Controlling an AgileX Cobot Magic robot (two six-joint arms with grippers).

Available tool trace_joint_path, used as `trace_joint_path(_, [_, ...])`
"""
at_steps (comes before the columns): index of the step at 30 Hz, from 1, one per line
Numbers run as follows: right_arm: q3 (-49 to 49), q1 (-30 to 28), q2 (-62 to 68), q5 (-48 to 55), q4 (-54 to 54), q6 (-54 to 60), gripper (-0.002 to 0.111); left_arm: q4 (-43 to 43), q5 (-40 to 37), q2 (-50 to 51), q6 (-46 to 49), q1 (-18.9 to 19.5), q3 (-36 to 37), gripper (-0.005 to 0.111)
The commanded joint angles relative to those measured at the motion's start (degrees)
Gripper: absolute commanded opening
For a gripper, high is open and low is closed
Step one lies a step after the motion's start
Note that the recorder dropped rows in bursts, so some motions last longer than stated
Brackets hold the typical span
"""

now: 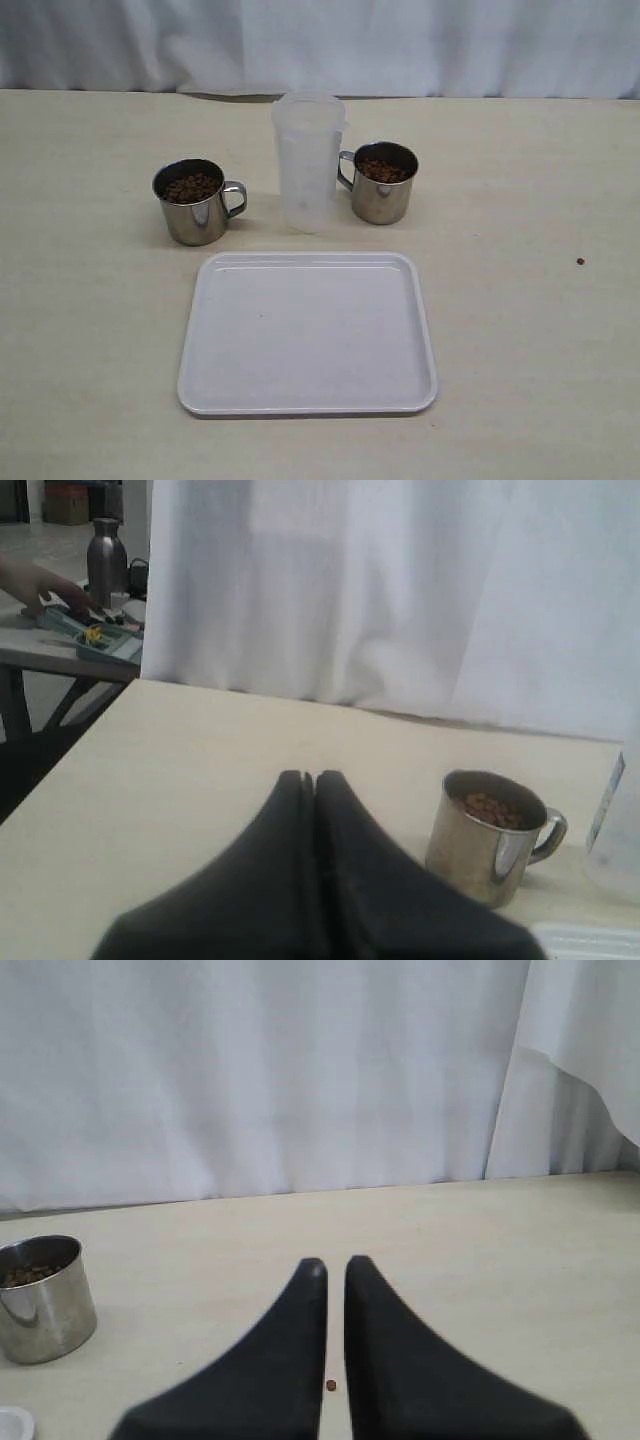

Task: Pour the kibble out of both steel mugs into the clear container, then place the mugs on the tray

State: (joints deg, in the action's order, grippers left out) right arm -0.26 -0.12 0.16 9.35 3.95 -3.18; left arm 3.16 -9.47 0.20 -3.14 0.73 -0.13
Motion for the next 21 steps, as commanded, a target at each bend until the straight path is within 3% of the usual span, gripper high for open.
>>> trace_joint_path(1, [0.3, -0.4, -0.2, -0.2, -0.2, 0.2, 0.005, -0.1, 3.7, -0.2, 0.1, -0.1, 0.1, 0.000])
trace_joint_path(7, [0.3, -0.4, -0.2, -0.2, -0.2, 0.2, 0.005, -0.1, 3.4, -0.2, 0.1, -0.1, 0.1, 0.000])
trace_joint_path(11, [0.3, -0.4, -0.2, -0.2, -0.2, 0.2, 0.005, 5.3, 3.5, -0.2, -0.3, -0.1, 0.1, 0.000])
trace_joint_path(18, [0.3, -0.4, -0.2, -0.2, -0.2, 0.2, 0.005, 4.7, 11.4, -0.2, -0.2, -0.1, 0.1, 0.000])
trace_joint_path(21, [0.3, -0.4, -0.2, -0.2, -0.2, 0.2, 0.005, 8.1, 19.6, -0.2, -6.7, -0.1, 0.1, 0.000])
